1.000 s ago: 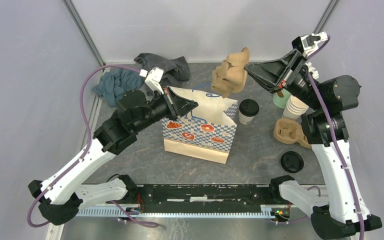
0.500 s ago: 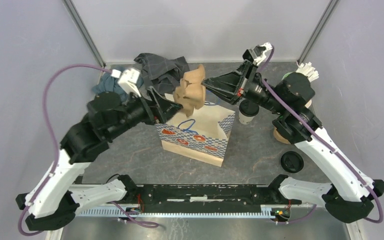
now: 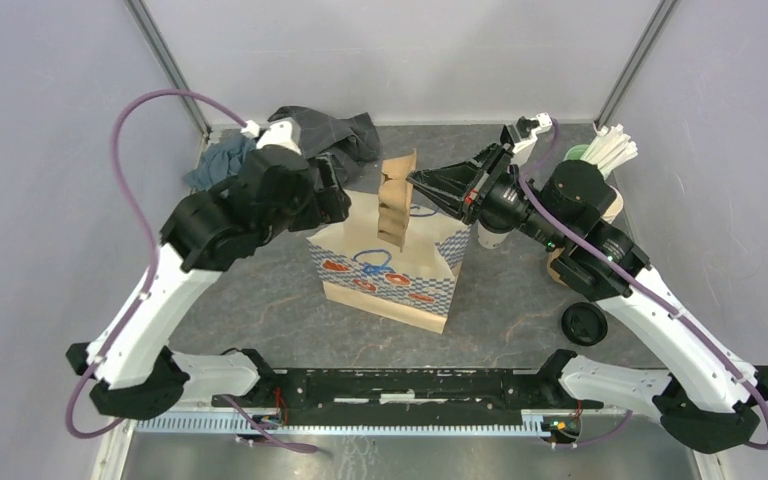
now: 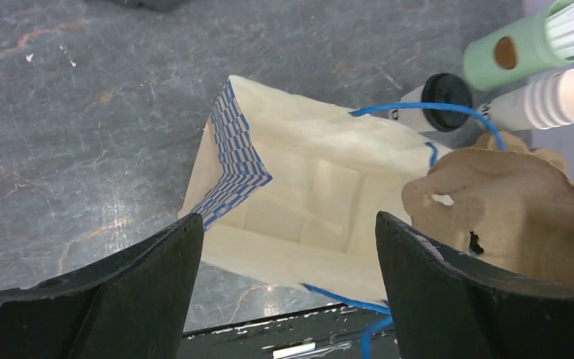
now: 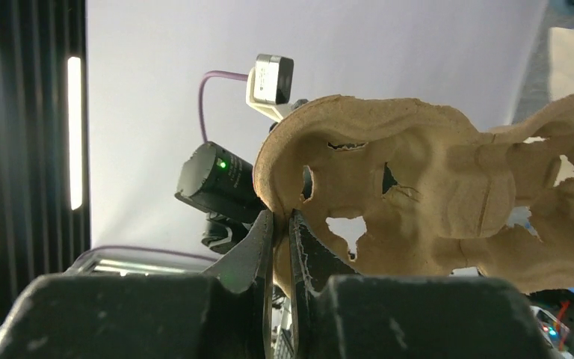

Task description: Pack the takeout coffee

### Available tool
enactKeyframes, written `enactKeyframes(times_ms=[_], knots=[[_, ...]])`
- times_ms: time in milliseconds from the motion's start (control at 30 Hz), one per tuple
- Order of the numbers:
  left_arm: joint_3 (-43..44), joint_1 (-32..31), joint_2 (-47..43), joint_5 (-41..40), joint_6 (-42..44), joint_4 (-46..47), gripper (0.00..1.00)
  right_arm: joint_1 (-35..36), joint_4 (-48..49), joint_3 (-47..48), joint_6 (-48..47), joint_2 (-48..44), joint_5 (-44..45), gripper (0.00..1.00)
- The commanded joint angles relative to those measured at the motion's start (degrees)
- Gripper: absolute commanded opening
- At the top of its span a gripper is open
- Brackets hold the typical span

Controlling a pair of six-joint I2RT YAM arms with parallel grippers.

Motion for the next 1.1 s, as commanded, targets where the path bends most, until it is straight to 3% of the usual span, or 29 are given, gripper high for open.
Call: enactKeyframes(times_ms=[0,133,367,667,833,1067], knots=[[-0.02,2.87,2.99,4.3,3.01,0.38,0.92,0.24,-6.66,1.56,-0.68,-0.04,5.54,0.0],[-0.25,6.05,7.0,8.18,5.79,0.31,0.85,0.33,-7.17,1.52,-0.85,0.84,5.22,0.0],[-1.45,7.13,11.07,8.92,10.55,0.25,0.63,0.29,-12.82,4.05,-0.84,2.87,5.65,0.0],[-3.82,7.13,13.49,10.73,11.23,0.84,0.56,1.75,-15.68,5.88,-0.39,4.66,6.25,0.0],[-5.45,7.13,13.68,7.79,12.76,0.79,0.49,2.94,-18.25,6.05,-0.54,5.57,6.51,0.0],[-6.01,7.13,11.57,5.79,14.58,3.25,0.22,3.88,-24.9,8.86,-5.23,7.82,6.64,0.0]])
